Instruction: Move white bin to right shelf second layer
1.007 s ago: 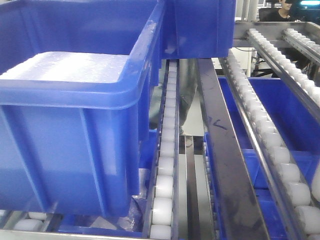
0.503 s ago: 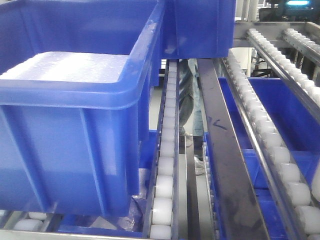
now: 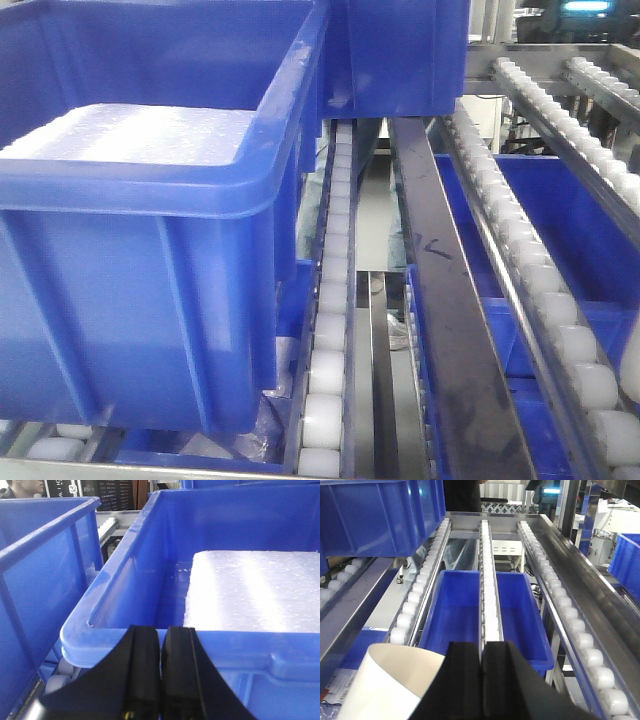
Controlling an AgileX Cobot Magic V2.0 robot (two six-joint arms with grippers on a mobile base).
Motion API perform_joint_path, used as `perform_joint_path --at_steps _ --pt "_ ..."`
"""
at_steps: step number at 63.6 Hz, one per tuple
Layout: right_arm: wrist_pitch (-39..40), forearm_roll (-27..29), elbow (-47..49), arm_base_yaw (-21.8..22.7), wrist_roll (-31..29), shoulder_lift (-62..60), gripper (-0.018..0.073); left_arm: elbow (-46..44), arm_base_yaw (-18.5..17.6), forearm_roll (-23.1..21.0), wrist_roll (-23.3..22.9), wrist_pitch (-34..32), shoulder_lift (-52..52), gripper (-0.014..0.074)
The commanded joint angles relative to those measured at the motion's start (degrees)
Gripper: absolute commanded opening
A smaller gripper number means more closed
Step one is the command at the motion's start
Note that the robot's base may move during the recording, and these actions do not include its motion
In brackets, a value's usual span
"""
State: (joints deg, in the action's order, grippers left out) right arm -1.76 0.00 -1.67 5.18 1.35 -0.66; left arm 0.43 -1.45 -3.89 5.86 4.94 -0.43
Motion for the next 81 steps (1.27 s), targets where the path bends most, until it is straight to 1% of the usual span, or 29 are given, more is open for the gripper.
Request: perform_joint_path --at_steps 1,81 --pt "5.35 0.00 0.90 -0.04 -0.32 -1.11 0.0056 2.11 -0.22 -0.35 -0.15 -4.94 -0.75 0.0085" --pt "5.35 0.00 0.90 -0.04 -0.32 -1.11 0.0056 2.11 -0.22 -0.35 -0.15 -4.94 -0.75 0.0085"
